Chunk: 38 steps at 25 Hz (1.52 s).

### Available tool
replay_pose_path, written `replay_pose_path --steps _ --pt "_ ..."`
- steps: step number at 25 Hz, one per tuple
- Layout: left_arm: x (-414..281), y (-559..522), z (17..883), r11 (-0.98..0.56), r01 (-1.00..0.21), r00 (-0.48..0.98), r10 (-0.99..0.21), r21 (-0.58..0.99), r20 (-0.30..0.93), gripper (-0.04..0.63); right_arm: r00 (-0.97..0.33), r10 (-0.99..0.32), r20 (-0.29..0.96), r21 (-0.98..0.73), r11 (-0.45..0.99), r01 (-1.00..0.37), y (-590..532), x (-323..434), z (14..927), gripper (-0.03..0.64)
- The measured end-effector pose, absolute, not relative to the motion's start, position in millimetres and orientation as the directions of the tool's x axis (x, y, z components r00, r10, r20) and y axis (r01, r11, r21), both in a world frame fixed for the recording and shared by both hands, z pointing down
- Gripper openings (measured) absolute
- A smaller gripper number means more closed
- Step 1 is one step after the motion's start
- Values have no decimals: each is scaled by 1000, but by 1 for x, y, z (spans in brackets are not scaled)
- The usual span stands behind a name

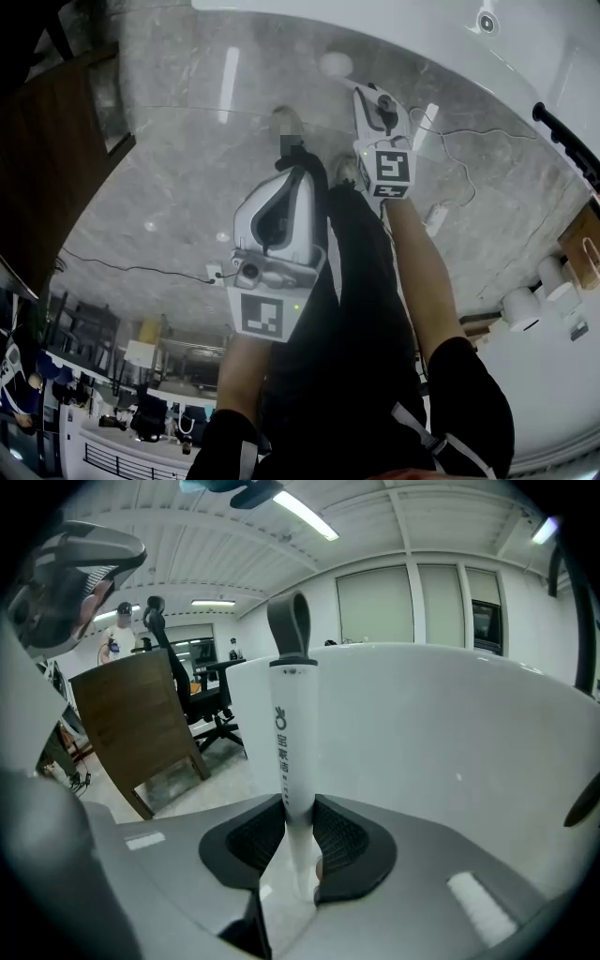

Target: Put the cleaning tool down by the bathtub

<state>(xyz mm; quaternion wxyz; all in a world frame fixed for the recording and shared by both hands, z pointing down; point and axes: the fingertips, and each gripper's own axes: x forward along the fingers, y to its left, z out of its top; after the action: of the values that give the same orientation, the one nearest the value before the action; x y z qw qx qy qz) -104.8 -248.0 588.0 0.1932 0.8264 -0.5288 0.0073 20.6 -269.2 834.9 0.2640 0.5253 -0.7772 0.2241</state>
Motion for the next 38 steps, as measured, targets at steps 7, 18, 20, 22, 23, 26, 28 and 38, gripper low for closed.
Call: replay_pose_path --steps 7,18,20,22,23,26,28,38 --pt "-115 -252 598 -370 -878 442 -870 304 218 6 -305 -682 665 -53 364 -930 -270 15 860 97" --pt "-121 -258 618 -358 -882 434 -870 306 235 6 -299 -655 694 -54 367 -929 -269 16 893 97" --pt "-121 -260 620 -359 -883 435 -868 303 240 6 -294 -651 700 -54 363 -930 -271 17 897 97" --pt "-122 -262 623 -358 -886 433 -867 296 248 6 -292 -653 699 -51 362 -931 -274 18 899 97" --pt "-122 -263 625 -355 -888 430 -866 293 254 6 -293 -654 697 -51 363 -931 -276 17 900 97" --pt "-123 -265 633 -349 -889 428 -864 296 266 6 -300 -656 692 -53 368 -928 -282 15 902 95" --pt "-123 -267 638 -346 -888 429 -861 302 274 6 -304 -657 690 -58 368 -928 -286 14 905 97" --pt "-122 -275 656 -348 -882 442 -846 320 299 6 -296 -666 685 -83 333 -939 -307 15 912 97"
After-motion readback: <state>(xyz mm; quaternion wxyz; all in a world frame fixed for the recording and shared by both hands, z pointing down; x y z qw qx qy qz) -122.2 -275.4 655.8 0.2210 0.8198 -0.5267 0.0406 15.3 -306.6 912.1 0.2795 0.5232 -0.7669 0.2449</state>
